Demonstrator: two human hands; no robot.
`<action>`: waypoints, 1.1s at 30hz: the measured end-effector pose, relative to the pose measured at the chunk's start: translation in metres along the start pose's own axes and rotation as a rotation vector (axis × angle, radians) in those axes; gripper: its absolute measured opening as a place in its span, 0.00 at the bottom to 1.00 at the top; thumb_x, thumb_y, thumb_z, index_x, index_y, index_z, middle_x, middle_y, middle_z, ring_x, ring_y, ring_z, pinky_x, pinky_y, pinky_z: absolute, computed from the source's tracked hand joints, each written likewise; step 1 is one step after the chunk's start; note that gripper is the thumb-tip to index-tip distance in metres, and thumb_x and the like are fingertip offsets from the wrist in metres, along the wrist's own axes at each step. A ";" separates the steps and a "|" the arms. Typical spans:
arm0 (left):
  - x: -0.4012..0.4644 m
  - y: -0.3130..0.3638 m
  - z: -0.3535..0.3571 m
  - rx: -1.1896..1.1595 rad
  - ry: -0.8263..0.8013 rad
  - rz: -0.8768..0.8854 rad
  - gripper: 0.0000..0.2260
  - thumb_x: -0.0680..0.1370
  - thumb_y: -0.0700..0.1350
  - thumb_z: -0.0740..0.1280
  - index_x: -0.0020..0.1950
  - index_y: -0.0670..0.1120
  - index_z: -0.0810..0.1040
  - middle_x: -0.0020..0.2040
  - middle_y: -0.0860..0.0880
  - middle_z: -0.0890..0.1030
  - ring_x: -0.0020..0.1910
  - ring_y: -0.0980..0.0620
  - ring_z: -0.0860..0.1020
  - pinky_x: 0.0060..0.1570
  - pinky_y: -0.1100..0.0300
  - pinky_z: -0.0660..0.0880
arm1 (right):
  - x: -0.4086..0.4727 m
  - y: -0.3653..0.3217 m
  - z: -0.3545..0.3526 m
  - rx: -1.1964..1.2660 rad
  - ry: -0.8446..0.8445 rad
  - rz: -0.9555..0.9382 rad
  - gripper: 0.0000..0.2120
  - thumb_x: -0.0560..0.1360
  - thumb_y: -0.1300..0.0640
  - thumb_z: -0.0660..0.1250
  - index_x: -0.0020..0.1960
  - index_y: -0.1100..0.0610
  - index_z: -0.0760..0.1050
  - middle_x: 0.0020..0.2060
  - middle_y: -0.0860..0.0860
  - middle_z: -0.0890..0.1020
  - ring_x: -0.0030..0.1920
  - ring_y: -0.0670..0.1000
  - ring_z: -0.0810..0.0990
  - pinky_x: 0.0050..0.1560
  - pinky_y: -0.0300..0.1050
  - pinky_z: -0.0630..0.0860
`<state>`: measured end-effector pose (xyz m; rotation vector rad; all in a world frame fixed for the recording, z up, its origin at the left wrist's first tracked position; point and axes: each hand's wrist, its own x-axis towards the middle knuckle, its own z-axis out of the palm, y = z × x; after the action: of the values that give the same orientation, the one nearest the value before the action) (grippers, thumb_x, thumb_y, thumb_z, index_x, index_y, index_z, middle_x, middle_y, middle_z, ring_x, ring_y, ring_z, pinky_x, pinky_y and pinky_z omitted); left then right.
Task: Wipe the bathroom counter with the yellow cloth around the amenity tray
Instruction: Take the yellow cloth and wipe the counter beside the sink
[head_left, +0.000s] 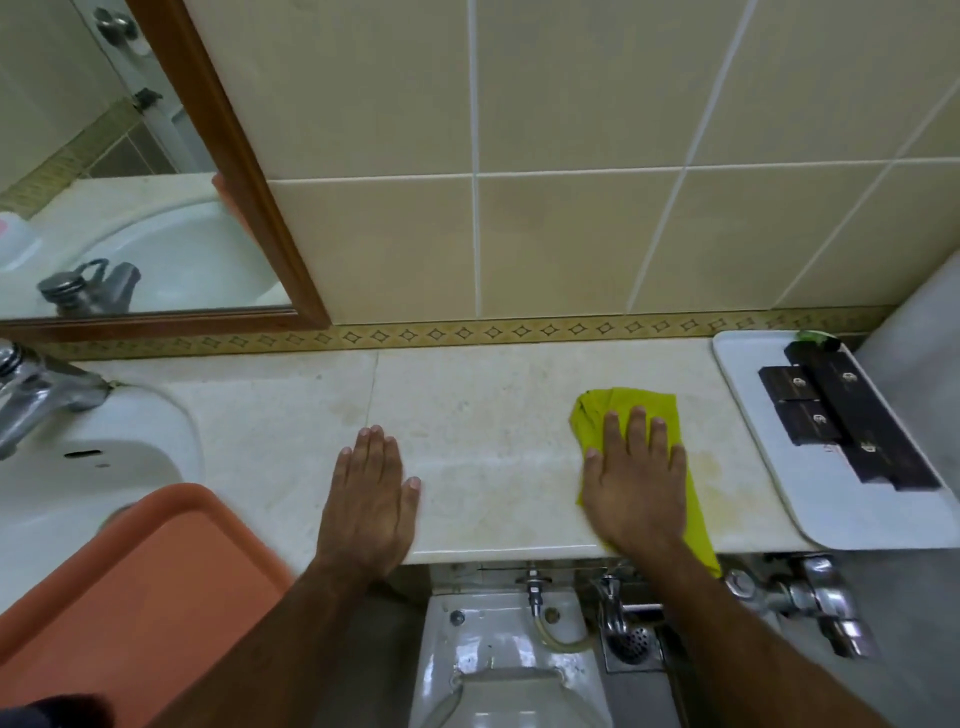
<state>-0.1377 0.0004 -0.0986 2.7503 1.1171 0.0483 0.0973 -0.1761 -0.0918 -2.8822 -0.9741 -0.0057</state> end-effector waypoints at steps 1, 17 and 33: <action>-0.001 -0.001 0.000 -0.008 0.001 -0.002 0.32 0.79 0.58 0.39 0.78 0.42 0.48 0.80 0.44 0.46 0.79 0.49 0.43 0.78 0.50 0.42 | -0.008 -0.007 0.001 -0.007 -0.018 -0.015 0.31 0.76 0.45 0.52 0.76 0.57 0.63 0.76 0.62 0.64 0.75 0.66 0.61 0.72 0.65 0.60; 0.002 -0.012 0.011 0.015 0.006 0.020 0.31 0.80 0.60 0.40 0.78 0.44 0.50 0.80 0.47 0.50 0.79 0.53 0.45 0.77 0.50 0.45 | 0.116 0.055 0.003 -0.015 -0.039 -0.270 0.29 0.79 0.46 0.52 0.77 0.56 0.60 0.77 0.60 0.61 0.76 0.63 0.58 0.74 0.62 0.57; 0.000 0.005 -0.005 -0.036 -0.002 0.000 0.32 0.79 0.59 0.43 0.78 0.41 0.54 0.80 0.41 0.54 0.79 0.46 0.51 0.77 0.47 0.48 | 0.018 0.096 -0.002 0.033 0.009 0.010 0.29 0.80 0.45 0.52 0.78 0.56 0.59 0.78 0.61 0.60 0.77 0.63 0.56 0.75 0.62 0.54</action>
<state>-0.1345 -0.0020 -0.0927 2.7177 1.1048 0.0653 0.1694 -0.2410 -0.0981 -2.8546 -0.9498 -0.0028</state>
